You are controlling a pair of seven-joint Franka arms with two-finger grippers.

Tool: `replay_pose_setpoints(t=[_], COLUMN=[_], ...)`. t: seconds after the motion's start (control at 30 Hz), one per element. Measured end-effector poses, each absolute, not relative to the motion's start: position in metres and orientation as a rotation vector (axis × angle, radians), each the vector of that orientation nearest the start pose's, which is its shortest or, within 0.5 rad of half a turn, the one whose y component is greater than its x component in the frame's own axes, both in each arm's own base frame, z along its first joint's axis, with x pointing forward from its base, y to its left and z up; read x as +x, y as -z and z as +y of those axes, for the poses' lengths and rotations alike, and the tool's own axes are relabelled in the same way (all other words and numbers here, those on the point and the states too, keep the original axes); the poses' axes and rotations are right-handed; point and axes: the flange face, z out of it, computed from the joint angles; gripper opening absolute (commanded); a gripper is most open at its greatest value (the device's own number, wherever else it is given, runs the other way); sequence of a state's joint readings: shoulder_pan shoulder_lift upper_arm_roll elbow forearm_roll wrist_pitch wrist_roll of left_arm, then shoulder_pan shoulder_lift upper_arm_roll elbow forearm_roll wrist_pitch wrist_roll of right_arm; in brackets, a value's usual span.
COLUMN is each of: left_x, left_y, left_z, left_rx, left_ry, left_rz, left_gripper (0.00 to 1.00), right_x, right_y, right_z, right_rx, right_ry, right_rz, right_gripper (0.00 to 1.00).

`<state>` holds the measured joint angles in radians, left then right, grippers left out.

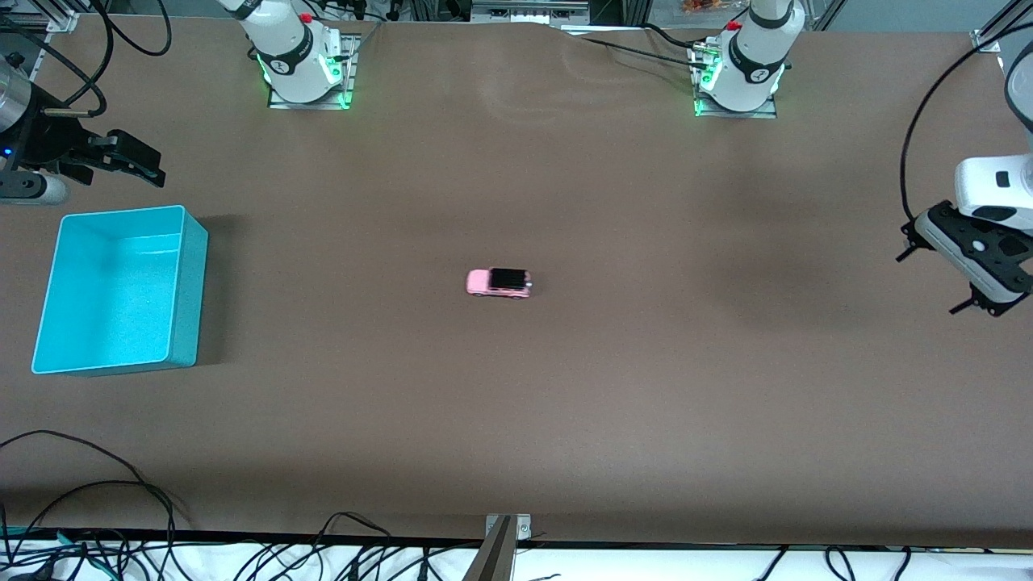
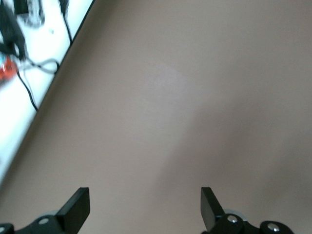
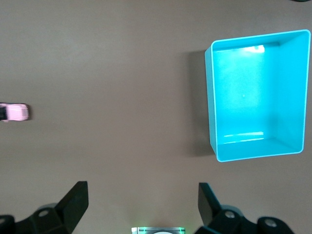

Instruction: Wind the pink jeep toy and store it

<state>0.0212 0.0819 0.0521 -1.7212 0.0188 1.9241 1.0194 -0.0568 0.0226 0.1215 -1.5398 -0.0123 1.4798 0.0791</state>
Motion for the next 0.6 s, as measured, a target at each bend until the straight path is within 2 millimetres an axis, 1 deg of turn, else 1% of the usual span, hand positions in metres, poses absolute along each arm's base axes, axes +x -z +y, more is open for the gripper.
replay_pose_setpoints(t=[0.13, 0.27, 0.47, 0.6], left_x=[0.582, 0.564, 0.539, 0.521], left_y=[-0.553, -0.564, -0.576, -0.591], left_z=[0.03, 0.02, 0.015, 0.006], left_rx=[-2.866, -2.971, -3.063, -3.087], left_ry=[0.075, -0.019, -0.157, -0.218], left_rz=[1.173, 0.969, 0.708, 0.577], left_gripper=[1.0, 1.0, 1.0, 1.0], right_x=[0.551, 0.551, 0.552, 0.554], right_y=[-0.617, -0.617, -0.617, -0.617], right_z=[0.034, 0.034, 0.034, 0.034], right_rx=[-3.154, -3.154, -3.154, -3.153], right_ry=[-0.129, -0.129, -0.125, -0.106], right_rz=[0.023, 0.022, 0.022, 0.021], right_gripper=[1.0, 1.0, 1.0, 1.0])
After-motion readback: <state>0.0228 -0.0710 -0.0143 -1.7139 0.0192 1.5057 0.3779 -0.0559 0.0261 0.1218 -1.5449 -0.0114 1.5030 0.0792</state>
